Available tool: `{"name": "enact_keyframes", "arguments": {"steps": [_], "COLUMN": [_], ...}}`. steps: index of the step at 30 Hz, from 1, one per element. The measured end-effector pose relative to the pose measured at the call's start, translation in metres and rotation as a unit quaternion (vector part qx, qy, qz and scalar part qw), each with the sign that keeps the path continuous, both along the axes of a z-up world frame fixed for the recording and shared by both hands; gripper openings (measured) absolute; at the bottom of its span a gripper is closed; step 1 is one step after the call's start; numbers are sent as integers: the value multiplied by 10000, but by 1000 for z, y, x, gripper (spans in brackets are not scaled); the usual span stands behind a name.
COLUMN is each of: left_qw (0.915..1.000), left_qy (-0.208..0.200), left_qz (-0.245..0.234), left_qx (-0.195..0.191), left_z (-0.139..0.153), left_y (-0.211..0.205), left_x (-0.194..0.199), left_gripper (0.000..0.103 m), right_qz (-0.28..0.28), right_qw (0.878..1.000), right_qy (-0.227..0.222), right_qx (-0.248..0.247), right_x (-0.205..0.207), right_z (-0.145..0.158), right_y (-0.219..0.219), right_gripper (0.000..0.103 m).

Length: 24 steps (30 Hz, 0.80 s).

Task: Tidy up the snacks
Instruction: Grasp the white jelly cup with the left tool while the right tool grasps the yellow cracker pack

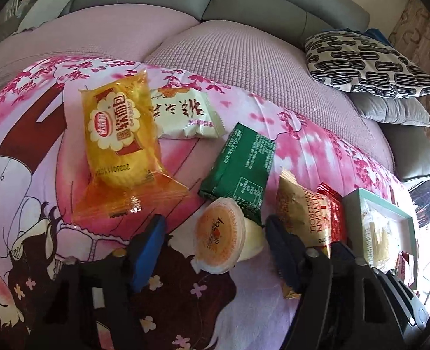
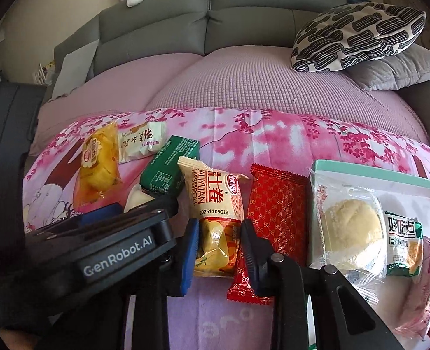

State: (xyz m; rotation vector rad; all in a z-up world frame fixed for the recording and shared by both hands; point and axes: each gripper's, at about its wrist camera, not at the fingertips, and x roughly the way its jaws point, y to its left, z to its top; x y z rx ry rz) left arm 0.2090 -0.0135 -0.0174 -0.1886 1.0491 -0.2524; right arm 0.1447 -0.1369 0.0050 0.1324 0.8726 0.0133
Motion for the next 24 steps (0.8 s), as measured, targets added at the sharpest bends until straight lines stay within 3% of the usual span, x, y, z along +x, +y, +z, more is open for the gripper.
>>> {"name": "enact_keyframes", "arguments": {"steps": [5, 19, 24], "left_qw": [9999, 9997, 9994], "left_qy": [-26, -73, -117], "left_qz": [66, 141, 269], "left_qx": [100, 165, 167], "left_z": [-1, 3, 10], "left_y": [5, 11, 16], "left_x": [-1, -7, -12], "left_gripper": [49, 49, 46], "right_qz": [1, 80, 105], "right_qw": [10000, 9997, 9995], "right_qy": [-4, -213, -281], "right_qx": [44, 20, -47], "right_x": [0, 4, 2], "right_z": [0, -7, -4], "right_y": [0, 4, 5], "right_gripper": [31, 33, 26]}}
